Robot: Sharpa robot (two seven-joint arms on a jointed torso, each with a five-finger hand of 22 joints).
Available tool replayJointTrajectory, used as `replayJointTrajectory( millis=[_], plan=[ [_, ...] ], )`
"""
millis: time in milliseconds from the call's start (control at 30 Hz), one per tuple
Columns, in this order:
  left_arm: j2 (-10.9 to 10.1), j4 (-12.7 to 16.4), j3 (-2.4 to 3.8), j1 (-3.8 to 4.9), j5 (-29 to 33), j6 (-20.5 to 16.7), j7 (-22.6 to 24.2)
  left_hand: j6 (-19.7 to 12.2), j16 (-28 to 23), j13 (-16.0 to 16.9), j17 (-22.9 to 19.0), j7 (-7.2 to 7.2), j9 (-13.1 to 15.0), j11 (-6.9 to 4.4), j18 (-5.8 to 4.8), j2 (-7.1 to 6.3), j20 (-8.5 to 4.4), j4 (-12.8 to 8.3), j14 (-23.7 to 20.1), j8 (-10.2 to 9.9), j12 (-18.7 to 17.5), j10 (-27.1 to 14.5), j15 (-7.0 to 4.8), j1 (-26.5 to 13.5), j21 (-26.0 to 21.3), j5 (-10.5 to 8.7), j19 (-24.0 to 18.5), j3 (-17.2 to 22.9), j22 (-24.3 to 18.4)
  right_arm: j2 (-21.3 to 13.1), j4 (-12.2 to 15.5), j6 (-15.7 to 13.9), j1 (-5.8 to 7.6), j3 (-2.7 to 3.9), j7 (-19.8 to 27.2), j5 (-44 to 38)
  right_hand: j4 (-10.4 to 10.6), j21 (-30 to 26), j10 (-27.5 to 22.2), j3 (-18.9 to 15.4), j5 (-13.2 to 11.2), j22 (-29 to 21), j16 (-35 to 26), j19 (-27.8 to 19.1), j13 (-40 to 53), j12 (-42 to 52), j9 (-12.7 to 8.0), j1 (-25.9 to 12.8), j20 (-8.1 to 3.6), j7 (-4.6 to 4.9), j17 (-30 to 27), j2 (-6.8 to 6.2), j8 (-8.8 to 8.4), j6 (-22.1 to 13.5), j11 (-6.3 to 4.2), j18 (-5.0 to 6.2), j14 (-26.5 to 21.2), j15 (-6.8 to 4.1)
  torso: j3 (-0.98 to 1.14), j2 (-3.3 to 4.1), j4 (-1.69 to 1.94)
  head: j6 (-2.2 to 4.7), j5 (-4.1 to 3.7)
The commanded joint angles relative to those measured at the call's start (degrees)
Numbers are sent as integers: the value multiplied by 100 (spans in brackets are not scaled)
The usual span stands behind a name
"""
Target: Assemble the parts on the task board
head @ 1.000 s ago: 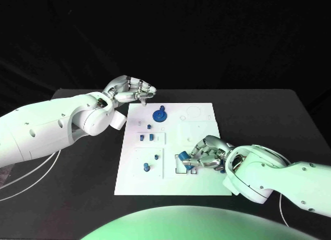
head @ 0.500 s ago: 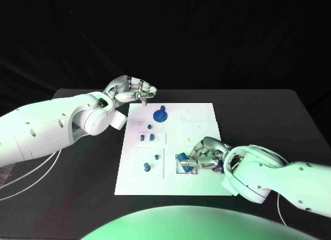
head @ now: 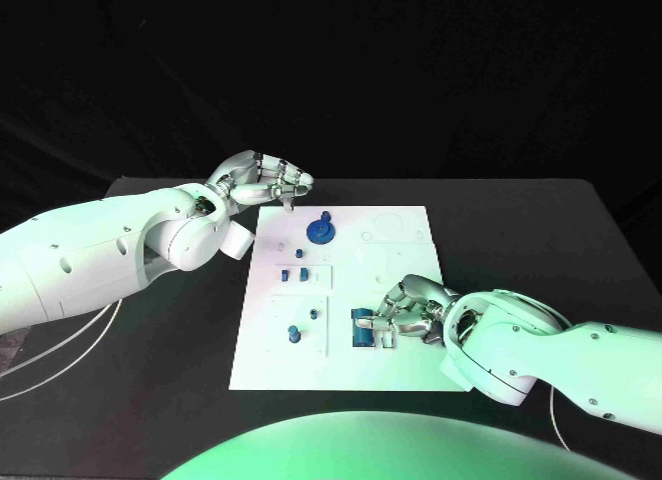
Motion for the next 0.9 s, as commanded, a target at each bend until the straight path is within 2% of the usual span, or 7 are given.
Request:
replayJointTrajectory(
  millis=[33, 167, 333, 433, 533, 667, 900],
  plan=[
    [2, 20, 4, 4, -5, 75, 17, -1, -39, -6, -6, 13, -6, 0, 82, 44, 9, -24, -7, 17, -38, -45, 49, -4, -3, 14, -30, 1, 1, 27, -22, 64, -10, -1, -53, -69, 7, -36, 500, -167, -36, 946, 23, 23, 1348, 13, 10, -169, -22, -8, 1062, 19, 32, -46, -27, -53, 526, -51, 1, 2, 3, 1, 1],
    [-4, 22, 4, 4, -5, 70, 14, -1, -39, -6, -6, 13, -6, 0, 82, 44, 9, -24, -7, 17, -38, -45, 49, -4, -3, 14, -30, 1, 1, 39, -33, 63, -12, -1, -39, -98, 16, -72, 485, -399, -22, 946, 19, 17, 1324, -17, 22, -429, -19, -3, 1047, -40, 63, -69, -24, -49, 523, -48, 0, 1, -1, 1, 2],
    [-7, 23, 4, 4, -5, 69, 13, -1, -39, -6, -6, 13, -6, 0, 82, 44, 9, -24, -7, 17, -38, -45, 49, -4, -3, 14, -30, 1, 1, 5, 1, 67, -16, -1, 17, -131, 15, -83, 484, -460, -10, 947, 18, 16, 1324, -20, 26, -518, -18, -1, 1048, -85, 75, -78, -22, -47, 523, -46, 3, -1, -5, 1, 8],
    [-8, 24, 4, 4, -5, 68, 14, -4, -39, -24, -6, 13, -6, 0, 83, 51, 9, -29, -8, 23, -39, -46, 49, -7, -5, 16, -31, 0, -1, -65, 68, 59, -18, -1, 95, -143, -17, -105, 486, -416, -17, 951, 17, 15, 1328, -20, 32, -165, -19, -5, 1046, 13, 99, -104, -26, -45, 523, -49, 6, -3, -6, 1, -4],
    [-10, 22, 4, 4, -5, 63, 18, -4, -39, -24, -6, 13, -6, 0, 83, 51, 9, -29, -8, 23, -39, -46, 49, -7, -5, 16, -31, 0, -1, -189, 175, -16, -19, -1, 191, -148, -26, -109, 481, -434, -20, 956, 16, 18, 1322, -31, 32, 49, -20, -6, 1042, 36, 110, -119, -27, -45, 522, -50, 7, -4, -9, 1, -5],
    [-10, 14, 4, 4, -5, 52, 28, -4, -39, -24, -6, 13, -6, 0, 83, 51, 9, -29, -8, 23, -39, -46, 49, -7, -5, 16, -31, 0, -1, -512, 371, -209, 16, 2, 356, -155, -41, -107, 441, -487, -20, 967, 17, 24, 1260, -110, 19, 424, -11, 25, 1049, 2, 69, -220, -4, -49, 523, -33, 4, -13, -17, 1, -22],
    [3, 0, 3, 3, -5, 37, 47, -4, -39, -24, -6, 13, -6, 0, 83, 51, 9, -29, -8, 23, -39, -46, 49, -7, -5, 16, -31, 0, -1, -1214, 501, -340, 229, 3, 616, -369, -74, -106, 419, -541, -16, 980, 11, 27, 1229, -155, 25, 982, 9, 56, 1028, -63, 17, -279, 23, -51, 519, -10, -4, -29, -28, 1, -120]
  ],
)
